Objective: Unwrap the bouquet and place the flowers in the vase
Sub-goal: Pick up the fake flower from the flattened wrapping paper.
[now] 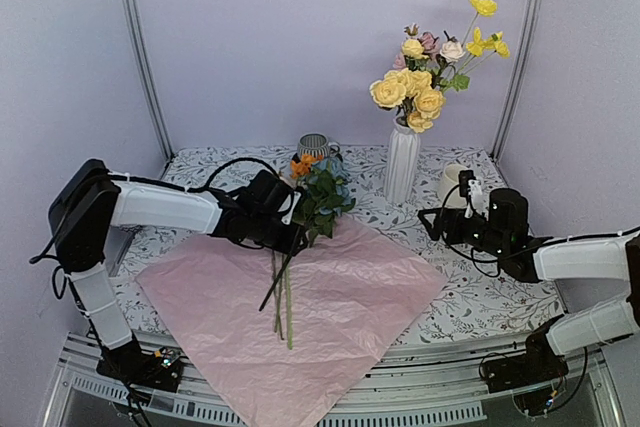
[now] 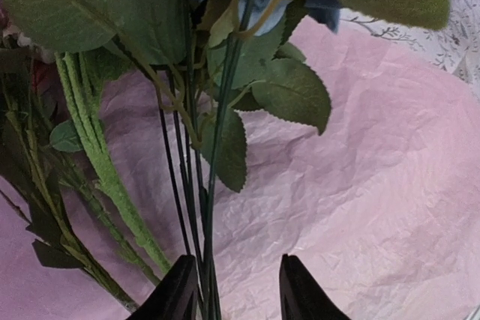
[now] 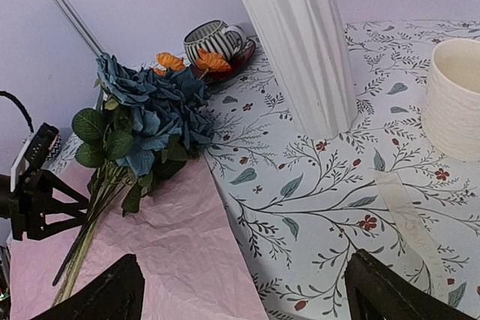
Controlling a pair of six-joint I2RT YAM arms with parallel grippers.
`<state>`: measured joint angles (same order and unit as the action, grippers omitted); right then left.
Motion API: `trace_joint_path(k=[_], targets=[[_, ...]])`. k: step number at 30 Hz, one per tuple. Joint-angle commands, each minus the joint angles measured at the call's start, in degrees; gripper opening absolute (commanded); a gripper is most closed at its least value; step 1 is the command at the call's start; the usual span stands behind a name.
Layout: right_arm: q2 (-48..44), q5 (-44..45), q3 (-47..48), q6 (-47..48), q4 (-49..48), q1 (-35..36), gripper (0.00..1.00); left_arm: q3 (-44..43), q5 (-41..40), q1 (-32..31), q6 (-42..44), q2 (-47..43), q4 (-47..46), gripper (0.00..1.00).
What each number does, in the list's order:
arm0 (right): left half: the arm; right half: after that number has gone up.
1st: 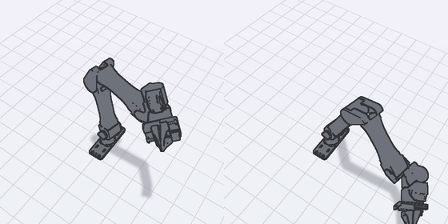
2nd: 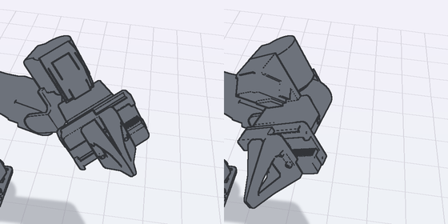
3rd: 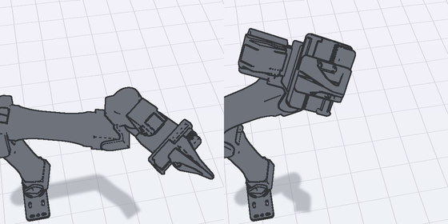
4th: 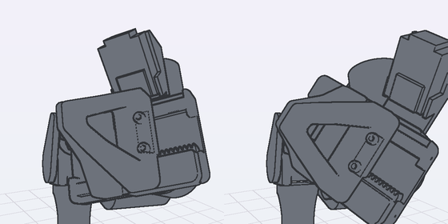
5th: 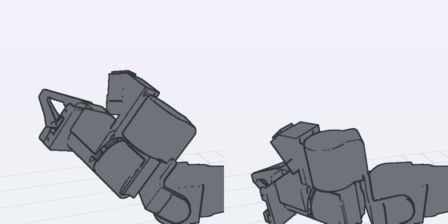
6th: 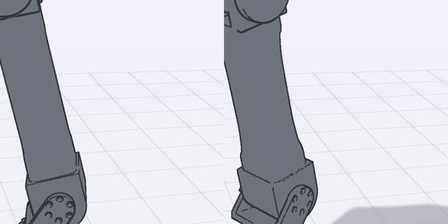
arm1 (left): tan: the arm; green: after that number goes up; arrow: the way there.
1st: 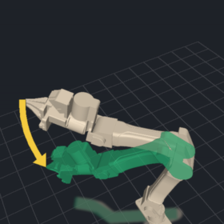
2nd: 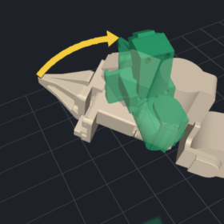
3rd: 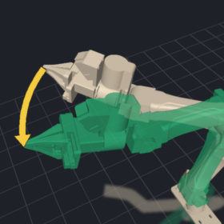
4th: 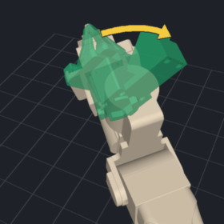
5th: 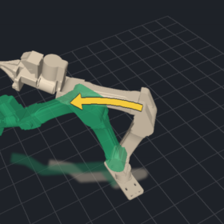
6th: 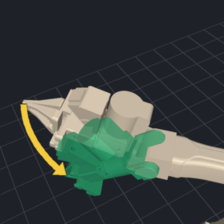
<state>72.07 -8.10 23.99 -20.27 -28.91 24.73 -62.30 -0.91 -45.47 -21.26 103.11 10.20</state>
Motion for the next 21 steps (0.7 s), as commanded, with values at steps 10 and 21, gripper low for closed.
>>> trace_joint_path(k=[10,21], targets=[[-4.46,-0.79,-1.43,1.27,-3.79,0.15,0.95,-4.04,-5.81,0.11,-0.62,5.16,5.22,0.21],[-5.10,0.17,-1.84,1.88,-3.73,0.15,0.95,-0.88,-6.33,-1.11,-1.34,-6.45,4.35,0.00]])
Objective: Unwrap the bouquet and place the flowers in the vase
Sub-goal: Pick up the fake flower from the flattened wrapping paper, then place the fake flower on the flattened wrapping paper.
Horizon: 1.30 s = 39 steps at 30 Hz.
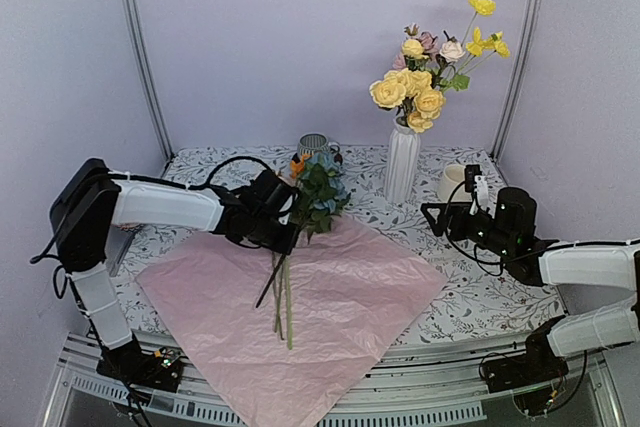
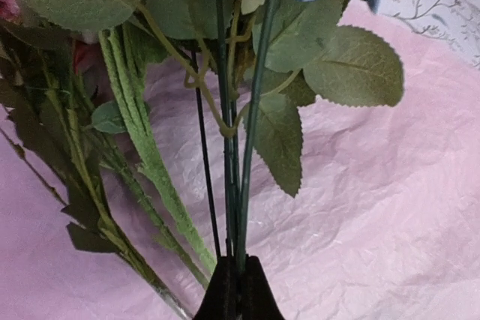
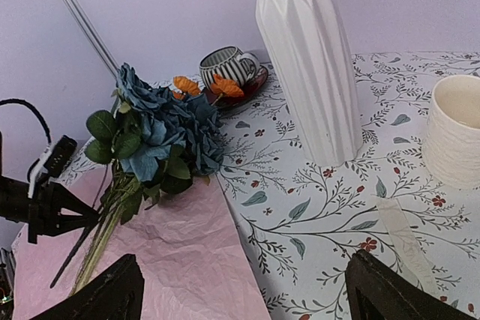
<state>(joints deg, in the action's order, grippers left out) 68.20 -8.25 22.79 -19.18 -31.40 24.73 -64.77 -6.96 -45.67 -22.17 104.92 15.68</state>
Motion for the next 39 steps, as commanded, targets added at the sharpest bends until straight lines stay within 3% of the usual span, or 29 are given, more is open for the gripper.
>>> trace_joint_path(k=[1,11,17,21,28,33,34,35,37,38,39], targets=[[-1.23,0.39,-0.64,0.80,-1.22,0.14,0.95,2.38,0.15,-1.05,-0.53,-10.30,-1.65,0.00],[-0.92,0.40,-0.68,1.17,-1.37,0.14,0.96,15.48,-2.44,-0.18,-4.38,-32.63,-7.30,0.00],[-0.60,0.18,-0.64,1.25,-1.52,0.14,0.96,24.81,-10.83,2.88,-13.55,-42.27,-4.98,0.00],[-0.44,0.22,-0.63,1.16,-1.65,0.14,0.96,34.52,-11.51,3.36,-17.15,-48.20,-10.99,0.00],[-0.10,0.28,-0.55,1.05,-1.74,0.14,0.96,42.42,-12.53,3.67,-20.35,-47.52,-18.20,0.00],[-0.01,0.53,-0.64,1.20,-1.65,0.14,0.96,42.56,-11.15,3.96,-20.25,-42.79,-21.48,0.00],[0.02,0.52,-0.64,1.26,-1.65,0.14,0.96,41.90,-10.52,4.11,-19.90,-41.97,-21.33,0.07],[0.00,0.58,-0.63,1.39,-1.65,0.16,0.96,40.41,-10.45,4.25,-19.52,-41.31,-19.35,0.23],[0.00,0.52,-0.64,1.59,-1.65,0.14,0.96,37.36,-12.91,4.28,-20.56,-40.19,-13.69,0.62],[-0.11,0.46,-0.63,1.74,-1.65,0.16,0.96,35.24,-15.68,4.27,-22.07,-40.00,-9.18,0.78],[-0.16,0.31,-0.60,1.77,-1.61,0.14,0.96,33.54,-17.96,4.26,-22.98,-40.16,-5.54,0.84]])
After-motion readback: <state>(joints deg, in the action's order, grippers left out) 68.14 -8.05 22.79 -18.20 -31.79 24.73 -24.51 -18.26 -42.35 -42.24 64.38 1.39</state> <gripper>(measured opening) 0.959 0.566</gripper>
